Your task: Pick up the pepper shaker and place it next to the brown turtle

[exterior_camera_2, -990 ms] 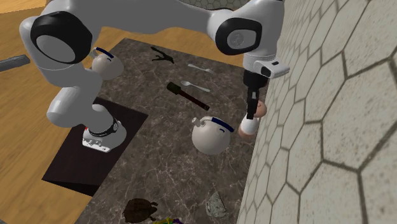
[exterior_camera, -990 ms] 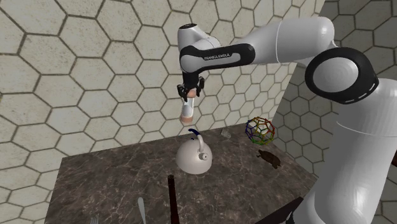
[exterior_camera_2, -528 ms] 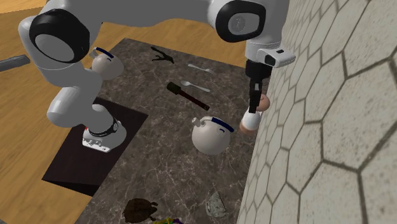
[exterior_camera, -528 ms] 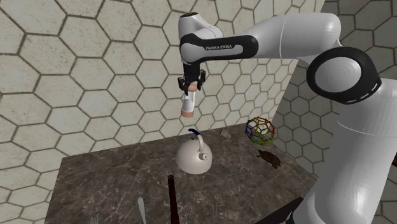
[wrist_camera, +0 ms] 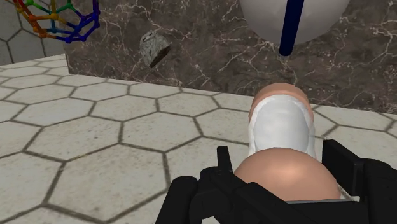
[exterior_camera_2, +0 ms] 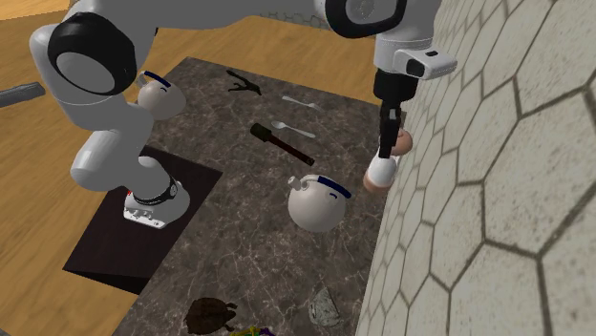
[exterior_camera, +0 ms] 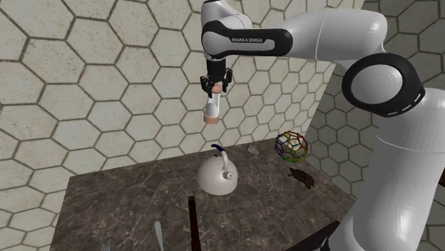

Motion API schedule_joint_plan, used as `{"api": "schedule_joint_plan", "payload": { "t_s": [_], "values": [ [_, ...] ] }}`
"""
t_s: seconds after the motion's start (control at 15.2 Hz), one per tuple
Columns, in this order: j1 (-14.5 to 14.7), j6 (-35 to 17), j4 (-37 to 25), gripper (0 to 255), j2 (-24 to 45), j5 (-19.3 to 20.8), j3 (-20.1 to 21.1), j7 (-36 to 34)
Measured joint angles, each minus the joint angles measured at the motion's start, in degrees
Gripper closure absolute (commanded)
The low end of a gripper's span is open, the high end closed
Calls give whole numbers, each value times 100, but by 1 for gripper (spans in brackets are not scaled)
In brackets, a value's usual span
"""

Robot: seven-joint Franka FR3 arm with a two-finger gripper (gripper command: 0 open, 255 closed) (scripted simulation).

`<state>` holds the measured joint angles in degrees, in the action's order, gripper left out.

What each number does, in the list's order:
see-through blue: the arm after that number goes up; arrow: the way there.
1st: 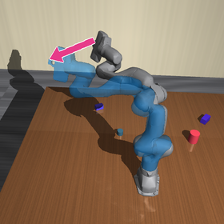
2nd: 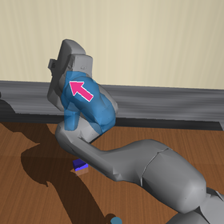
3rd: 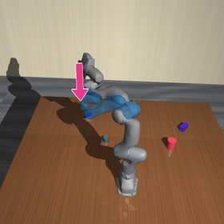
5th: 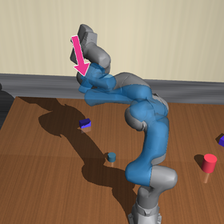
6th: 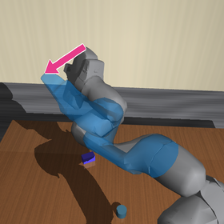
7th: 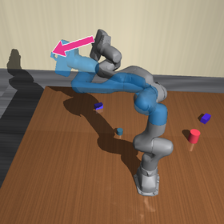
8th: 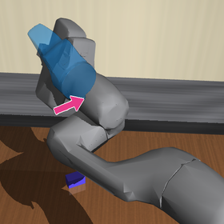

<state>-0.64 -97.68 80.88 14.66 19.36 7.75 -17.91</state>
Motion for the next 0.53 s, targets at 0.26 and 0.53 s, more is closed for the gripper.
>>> {"api": "schedule_joint_plan", "payload": {
  "t_s": [0.26,0.53],
  "values": [
    [-89,39,196,255,-273,-51,-33,138],
    [-339,-358,1252,255,-1040,-161,-173,411]
  ]
}}
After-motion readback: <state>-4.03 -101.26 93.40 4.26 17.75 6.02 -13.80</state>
